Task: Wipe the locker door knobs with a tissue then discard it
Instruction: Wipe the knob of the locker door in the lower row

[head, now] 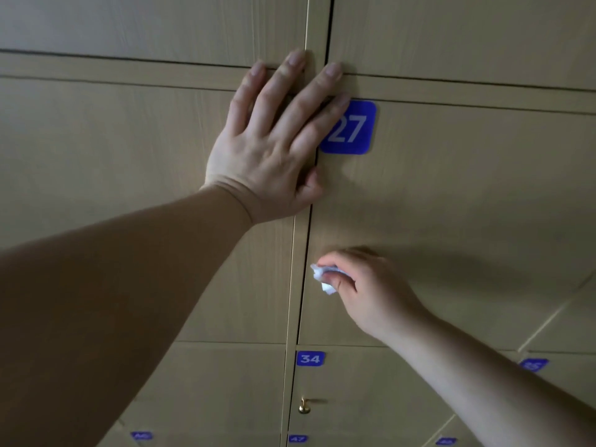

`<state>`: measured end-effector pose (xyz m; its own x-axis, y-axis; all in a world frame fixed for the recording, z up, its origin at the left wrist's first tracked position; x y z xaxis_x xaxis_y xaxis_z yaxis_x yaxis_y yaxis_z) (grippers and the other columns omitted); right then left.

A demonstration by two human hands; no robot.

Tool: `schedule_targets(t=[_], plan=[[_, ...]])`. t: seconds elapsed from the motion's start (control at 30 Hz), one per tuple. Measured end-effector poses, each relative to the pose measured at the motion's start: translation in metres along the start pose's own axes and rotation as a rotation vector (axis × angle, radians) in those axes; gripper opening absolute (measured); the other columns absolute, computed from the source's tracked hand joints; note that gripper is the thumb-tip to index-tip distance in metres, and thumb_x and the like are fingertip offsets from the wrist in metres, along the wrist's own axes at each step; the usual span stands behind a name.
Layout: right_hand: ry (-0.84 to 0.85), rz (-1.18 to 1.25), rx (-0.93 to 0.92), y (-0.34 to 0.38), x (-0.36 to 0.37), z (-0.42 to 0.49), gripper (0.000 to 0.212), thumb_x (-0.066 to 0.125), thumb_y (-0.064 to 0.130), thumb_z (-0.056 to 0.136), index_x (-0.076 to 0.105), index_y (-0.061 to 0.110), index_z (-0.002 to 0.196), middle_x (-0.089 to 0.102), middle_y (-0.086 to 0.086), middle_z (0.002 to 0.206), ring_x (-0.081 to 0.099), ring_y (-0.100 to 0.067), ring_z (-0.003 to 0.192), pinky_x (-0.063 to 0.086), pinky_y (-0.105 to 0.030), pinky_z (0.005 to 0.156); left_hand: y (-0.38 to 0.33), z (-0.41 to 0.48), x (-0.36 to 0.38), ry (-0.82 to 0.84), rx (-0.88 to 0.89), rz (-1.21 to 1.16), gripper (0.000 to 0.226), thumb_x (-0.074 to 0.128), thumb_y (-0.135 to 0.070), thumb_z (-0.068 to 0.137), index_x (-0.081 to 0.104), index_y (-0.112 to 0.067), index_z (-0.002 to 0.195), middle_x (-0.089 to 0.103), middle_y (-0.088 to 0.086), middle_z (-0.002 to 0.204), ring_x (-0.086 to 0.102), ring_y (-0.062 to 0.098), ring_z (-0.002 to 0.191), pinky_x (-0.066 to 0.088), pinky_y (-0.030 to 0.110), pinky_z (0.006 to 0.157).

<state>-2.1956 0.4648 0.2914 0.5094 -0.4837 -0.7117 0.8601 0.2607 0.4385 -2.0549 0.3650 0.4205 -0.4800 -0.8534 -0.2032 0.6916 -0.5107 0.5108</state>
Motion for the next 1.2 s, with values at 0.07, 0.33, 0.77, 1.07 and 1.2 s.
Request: schedule_targets(t=[0.07,0.33,0.77,1.07,1.2], plan=[[-0.031,0.085,0.045,-0.001,0.002,-0.002,0.01,0.061,0.02,0.096,0.069,0.022,0.091,0.066,0.018,0.078,0.065,-0.005,0.076,0.05,-0.024,0.069,0.0,-0.001,0.0,-0.003,-0.003,-0.002,0.071,0.045,-0.046,0.089,0.041,-0.014,0.152,0.037,0.011,0.158,0.032,0.042,0.143,0.023,0.058,0.117],[-0.096,0.353,0.2,-0.005,0.004,-0.012,0.017,0.057,0.024,0.098,0.074,0.024,0.097,0.067,0.022,0.078,0.062,0.0,0.07,0.045,-0.011,0.067,0.001,-0.001,0.0,0.007,-0.004,0.013,0.072,0.046,-0.046,0.087,0.042,-0.014,0.151,0.038,0.011,0.157,0.032,0.042,0.143,0.024,0.058,0.117],[0.072,0.085,0.097,-0.003,0.004,0.002,0.013,0.06,0.03,0.097,0.072,0.034,0.098,0.072,0.016,0.078,0.067,-0.002,0.074,0.056,-0.029,0.074,-0.001,-0.001,-0.002,0.027,-0.017,0.019,0.07,0.041,-0.045,0.09,0.04,-0.012,0.151,0.038,0.014,0.157,0.033,0.045,0.143,0.022,0.059,0.117],[-0.026,0.685,0.271,-0.014,0.011,-0.021,0.023,0.052,0.041,0.091,0.07,0.043,0.105,0.076,0.003,0.099,0.073,-0.022,0.081,0.058,-0.031,0.074,-0.001,-0.001,-0.001,0.022,-0.014,0.015,0.071,0.042,-0.045,0.089,0.039,-0.012,0.151,0.039,0.015,0.156,0.034,0.045,0.142,0.024,0.06,0.116],[0.096,0.394,0.179,-0.008,-0.001,-0.018,0.034,0.043,0.045,0.096,0.064,0.036,0.12,0.071,0.016,0.092,0.068,-0.003,0.077,0.05,-0.015,0.073,0.0,0.0,-0.002,0.014,-0.016,0.026,0.069,0.042,-0.044,0.088,0.044,-0.011,0.149,0.04,0.015,0.155,0.036,0.046,0.141,0.023,0.059,0.116]])
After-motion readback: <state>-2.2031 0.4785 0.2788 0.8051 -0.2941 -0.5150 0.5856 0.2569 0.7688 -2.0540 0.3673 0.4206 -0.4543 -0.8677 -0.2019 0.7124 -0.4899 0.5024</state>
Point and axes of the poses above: each hand's wrist, its own z-axis towards the middle knuckle, its own x-axis out of the palm, y = z × x, the point moved 3 cm from there along z, towards the middle knuckle
